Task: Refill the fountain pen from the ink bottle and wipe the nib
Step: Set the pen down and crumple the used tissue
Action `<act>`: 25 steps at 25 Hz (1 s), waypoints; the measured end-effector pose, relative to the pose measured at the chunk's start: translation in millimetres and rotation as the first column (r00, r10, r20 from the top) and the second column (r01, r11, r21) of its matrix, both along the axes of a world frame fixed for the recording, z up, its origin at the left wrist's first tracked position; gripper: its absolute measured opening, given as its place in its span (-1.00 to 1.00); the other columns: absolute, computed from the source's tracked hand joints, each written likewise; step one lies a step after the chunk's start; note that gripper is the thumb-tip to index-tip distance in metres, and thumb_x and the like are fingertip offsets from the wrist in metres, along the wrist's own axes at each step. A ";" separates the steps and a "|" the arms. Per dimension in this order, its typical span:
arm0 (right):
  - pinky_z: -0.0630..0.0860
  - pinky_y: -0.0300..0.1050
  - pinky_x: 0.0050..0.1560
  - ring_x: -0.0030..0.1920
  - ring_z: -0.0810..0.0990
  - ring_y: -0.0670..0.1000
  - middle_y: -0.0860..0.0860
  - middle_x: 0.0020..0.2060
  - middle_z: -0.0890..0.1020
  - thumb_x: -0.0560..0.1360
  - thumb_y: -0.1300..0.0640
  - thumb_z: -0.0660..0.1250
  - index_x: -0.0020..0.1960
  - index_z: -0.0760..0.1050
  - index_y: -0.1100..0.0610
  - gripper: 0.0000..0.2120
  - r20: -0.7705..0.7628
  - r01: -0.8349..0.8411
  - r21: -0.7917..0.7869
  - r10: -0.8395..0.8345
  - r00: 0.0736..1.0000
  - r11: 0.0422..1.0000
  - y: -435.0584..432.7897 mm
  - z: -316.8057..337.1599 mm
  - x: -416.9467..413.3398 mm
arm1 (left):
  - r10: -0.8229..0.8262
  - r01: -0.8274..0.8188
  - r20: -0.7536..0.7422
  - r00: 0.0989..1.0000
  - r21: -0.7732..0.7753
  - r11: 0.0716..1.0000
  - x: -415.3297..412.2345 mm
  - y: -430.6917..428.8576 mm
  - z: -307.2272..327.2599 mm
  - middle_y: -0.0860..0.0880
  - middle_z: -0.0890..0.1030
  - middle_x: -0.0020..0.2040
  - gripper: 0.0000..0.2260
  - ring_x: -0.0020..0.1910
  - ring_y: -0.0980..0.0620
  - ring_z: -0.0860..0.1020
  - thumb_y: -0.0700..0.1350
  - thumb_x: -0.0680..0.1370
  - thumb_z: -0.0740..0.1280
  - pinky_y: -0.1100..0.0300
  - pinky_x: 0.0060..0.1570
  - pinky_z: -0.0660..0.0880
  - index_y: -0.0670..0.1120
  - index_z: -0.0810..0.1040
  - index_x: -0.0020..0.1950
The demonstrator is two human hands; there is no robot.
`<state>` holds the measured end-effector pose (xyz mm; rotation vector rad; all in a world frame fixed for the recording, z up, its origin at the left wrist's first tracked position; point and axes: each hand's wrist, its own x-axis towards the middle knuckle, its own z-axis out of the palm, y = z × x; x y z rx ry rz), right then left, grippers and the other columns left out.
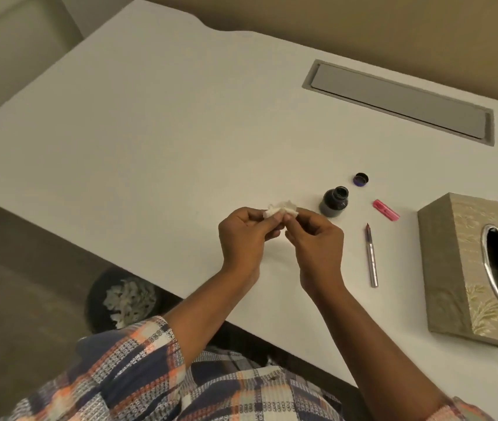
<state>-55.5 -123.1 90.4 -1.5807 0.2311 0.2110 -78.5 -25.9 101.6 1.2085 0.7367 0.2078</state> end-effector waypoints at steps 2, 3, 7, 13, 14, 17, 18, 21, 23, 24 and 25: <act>0.63 0.03 0.08 -0.11 0.71 -0.04 -0.03 -0.19 0.74 0.45 0.21 0.43 -0.11 0.68 0.03 -0.89 0.005 -0.042 -0.043 0.042 0.999 0.998 18.9 -1.2 3.3 | 0.063 -0.063 0.001 0.998 0.042 0.997 -3.5 12.1 -4.7 -0.15 0.70 -0.18 -0.87 -0.21 -0.06 0.69 -0.29 0.39 0.47 0.16 -0.15 0.62 -0.31 0.60 -0.13; 0.62 0.06 0.08 -0.11 0.71 -0.04 -0.05 -0.20 0.74 0.43 0.21 0.43 -0.15 0.68 0.00 -0.88 0.001 -0.061 -0.064 0.061 0.998 0.996 29.8 -2.7 4.3 | 0.090 -0.089 -0.005 0.996 0.069 0.994 -4.5 20.1 -7.4 -0.13 0.70 -0.18 -0.89 -0.21 -0.04 0.69 -0.30 0.40 0.46 0.16 -0.13 0.62 -0.30 0.62 -0.12; 0.58 0.07 0.15 0.00 0.68 -0.07 -0.06 -0.12 0.73 0.45 0.07 0.41 -0.14 0.68 -0.07 -0.92 0.016 -0.193 -0.094 0.195 0.981 0.977 74.5 -9.1 4.0 | 0.114 -0.117 0.027 0.993 0.171 0.978 -13.0 53.3 -13.9 -0.09 0.70 -0.11 -0.89 -0.13 0.00 0.68 -0.28 0.48 0.38 0.25 -0.04 0.57 -0.22 0.65 -0.03; 0.58 0.06 0.15 0.00 0.69 -0.09 -0.07 -0.10 0.74 0.44 -0.04 0.42 -0.15 0.68 -0.12 -0.93 0.012 -0.348 -0.081 0.350 0.937 0.934 153.1 -3.1 -1.4 | 0.209 -0.210 0.024 0.978 0.204 0.956 -23.2 139.0 -14.8 -0.06 0.71 -0.18 -0.93 -0.13 0.04 0.68 -0.23 0.44 0.44 0.29 -0.09 0.56 -0.16 0.69 -0.11; 0.60 0.05 0.13 -0.03 0.69 -0.08 -0.06 -0.12 0.74 0.43 -0.04 0.44 -0.12 0.70 -0.05 -0.90 0.004 -0.372 -0.081 0.373 0.928 0.925 170.9 -0.8 -2.4 | 0.245 -0.241 0.006 0.970 0.189 0.952 -25.8 157.2 -13.8 -0.07 0.70 -0.20 -0.95 -0.15 0.05 0.68 -0.23 0.42 0.46 0.30 -0.10 0.56 -0.16 0.69 -0.14; 0.64 0.05 0.05 -0.08 0.71 0.07 0.08 -0.19 0.73 0.41 0.10 0.48 -0.15 0.68 0.16 -0.88 -0.090 -0.425 0.021 0.425 0.901 0.905 223.3 -1.2 -3.2 | 0.326 -0.316 -0.047 0.944 0.153 0.936 -37.3 206.0 -14.4 -0.07 0.68 -0.26 -0.95 -0.21 0.06 0.67 -0.27 0.37 0.49 0.30 -0.14 0.56 -0.16 0.66 -0.23; 0.64 0.00 0.03 -0.08 0.71 0.09 0.13 -0.17 0.72 0.42 0.17 0.46 -0.18 0.67 0.20 -0.91 -0.150 -0.445 0.086 0.454 0.879 0.891 243.5 -0.9 -5.4 | 0.357 -0.346 -0.055 0.932 0.149 0.926 -45.0 224.7 -15.4 -0.07 0.67 -0.28 -0.93 -0.24 0.05 0.65 -0.29 0.35 0.50 0.28 -0.14 0.57 -0.16 0.64 -0.24; 0.62 -0.12 -0.04 -0.11 0.69 0.09 0.20 -0.17 0.68 0.44 0.29 0.42 -0.25 0.61 0.23 -0.90 -0.252 -0.526 0.183 0.557 0.791 0.831 307.3 3.0 -17.2 | 0.455 -0.447 -0.019 0.891 0.149 0.882 -72.4 281.6 -17.1 -0.06 0.61 -0.34 -0.85 -0.33 0.10 0.59 -0.36 0.32 0.49 0.29 -0.18 0.55 -0.16 0.58 -0.27; 0.65 -0.03 0.00 -0.11 0.69 0.16 0.24 -0.18 0.68 0.42 0.27 0.43 -0.30 0.61 0.21 -0.88 -0.230 -0.589 0.116 0.599 0.767 0.799 347.1 -2.3 -30.5 | 0.521 -0.515 -0.012 0.853 0.134 0.846 -92.6 311.9 -21.2 -0.05 0.59 -0.35 -0.82 -0.38 0.13 0.58 -0.38 0.31 0.48 0.30 -0.20 0.54 -0.16 0.56 -0.26; 0.65 0.03 0.03 -0.09 0.70 0.20 0.23 -0.21 0.69 0.41 0.24 0.45 -0.33 0.61 0.18 -0.86 -0.212 -0.626 0.086 0.628 0.749 0.775 364.3 -5.3 -38.1 | 0.548 -0.543 -0.012 0.837 0.109 0.832 -102.9 324.1 -22.8 -0.05 0.59 -0.36 -0.82 -0.39 0.14 0.59 -0.40 0.32 0.48 0.29 -0.21 0.54 -0.16 0.56 -0.26; 0.64 0.10 0.05 -0.09 0.70 0.23 0.20 -0.25 0.69 0.40 0.21 0.46 -0.36 0.60 0.14 -0.83 -0.209 -0.660 0.068 0.658 0.724 0.748 382.4 -9.3 -48.3 | 0.573 -0.570 -0.012 0.820 0.081 0.818 -115.2 338.6 -26.2 -0.04 0.60 -0.36 -0.81 -0.39 0.15 0.59 -0.41 0.32 0.46 0.30 -0.22 0.54 -0.15 0.56 -0.25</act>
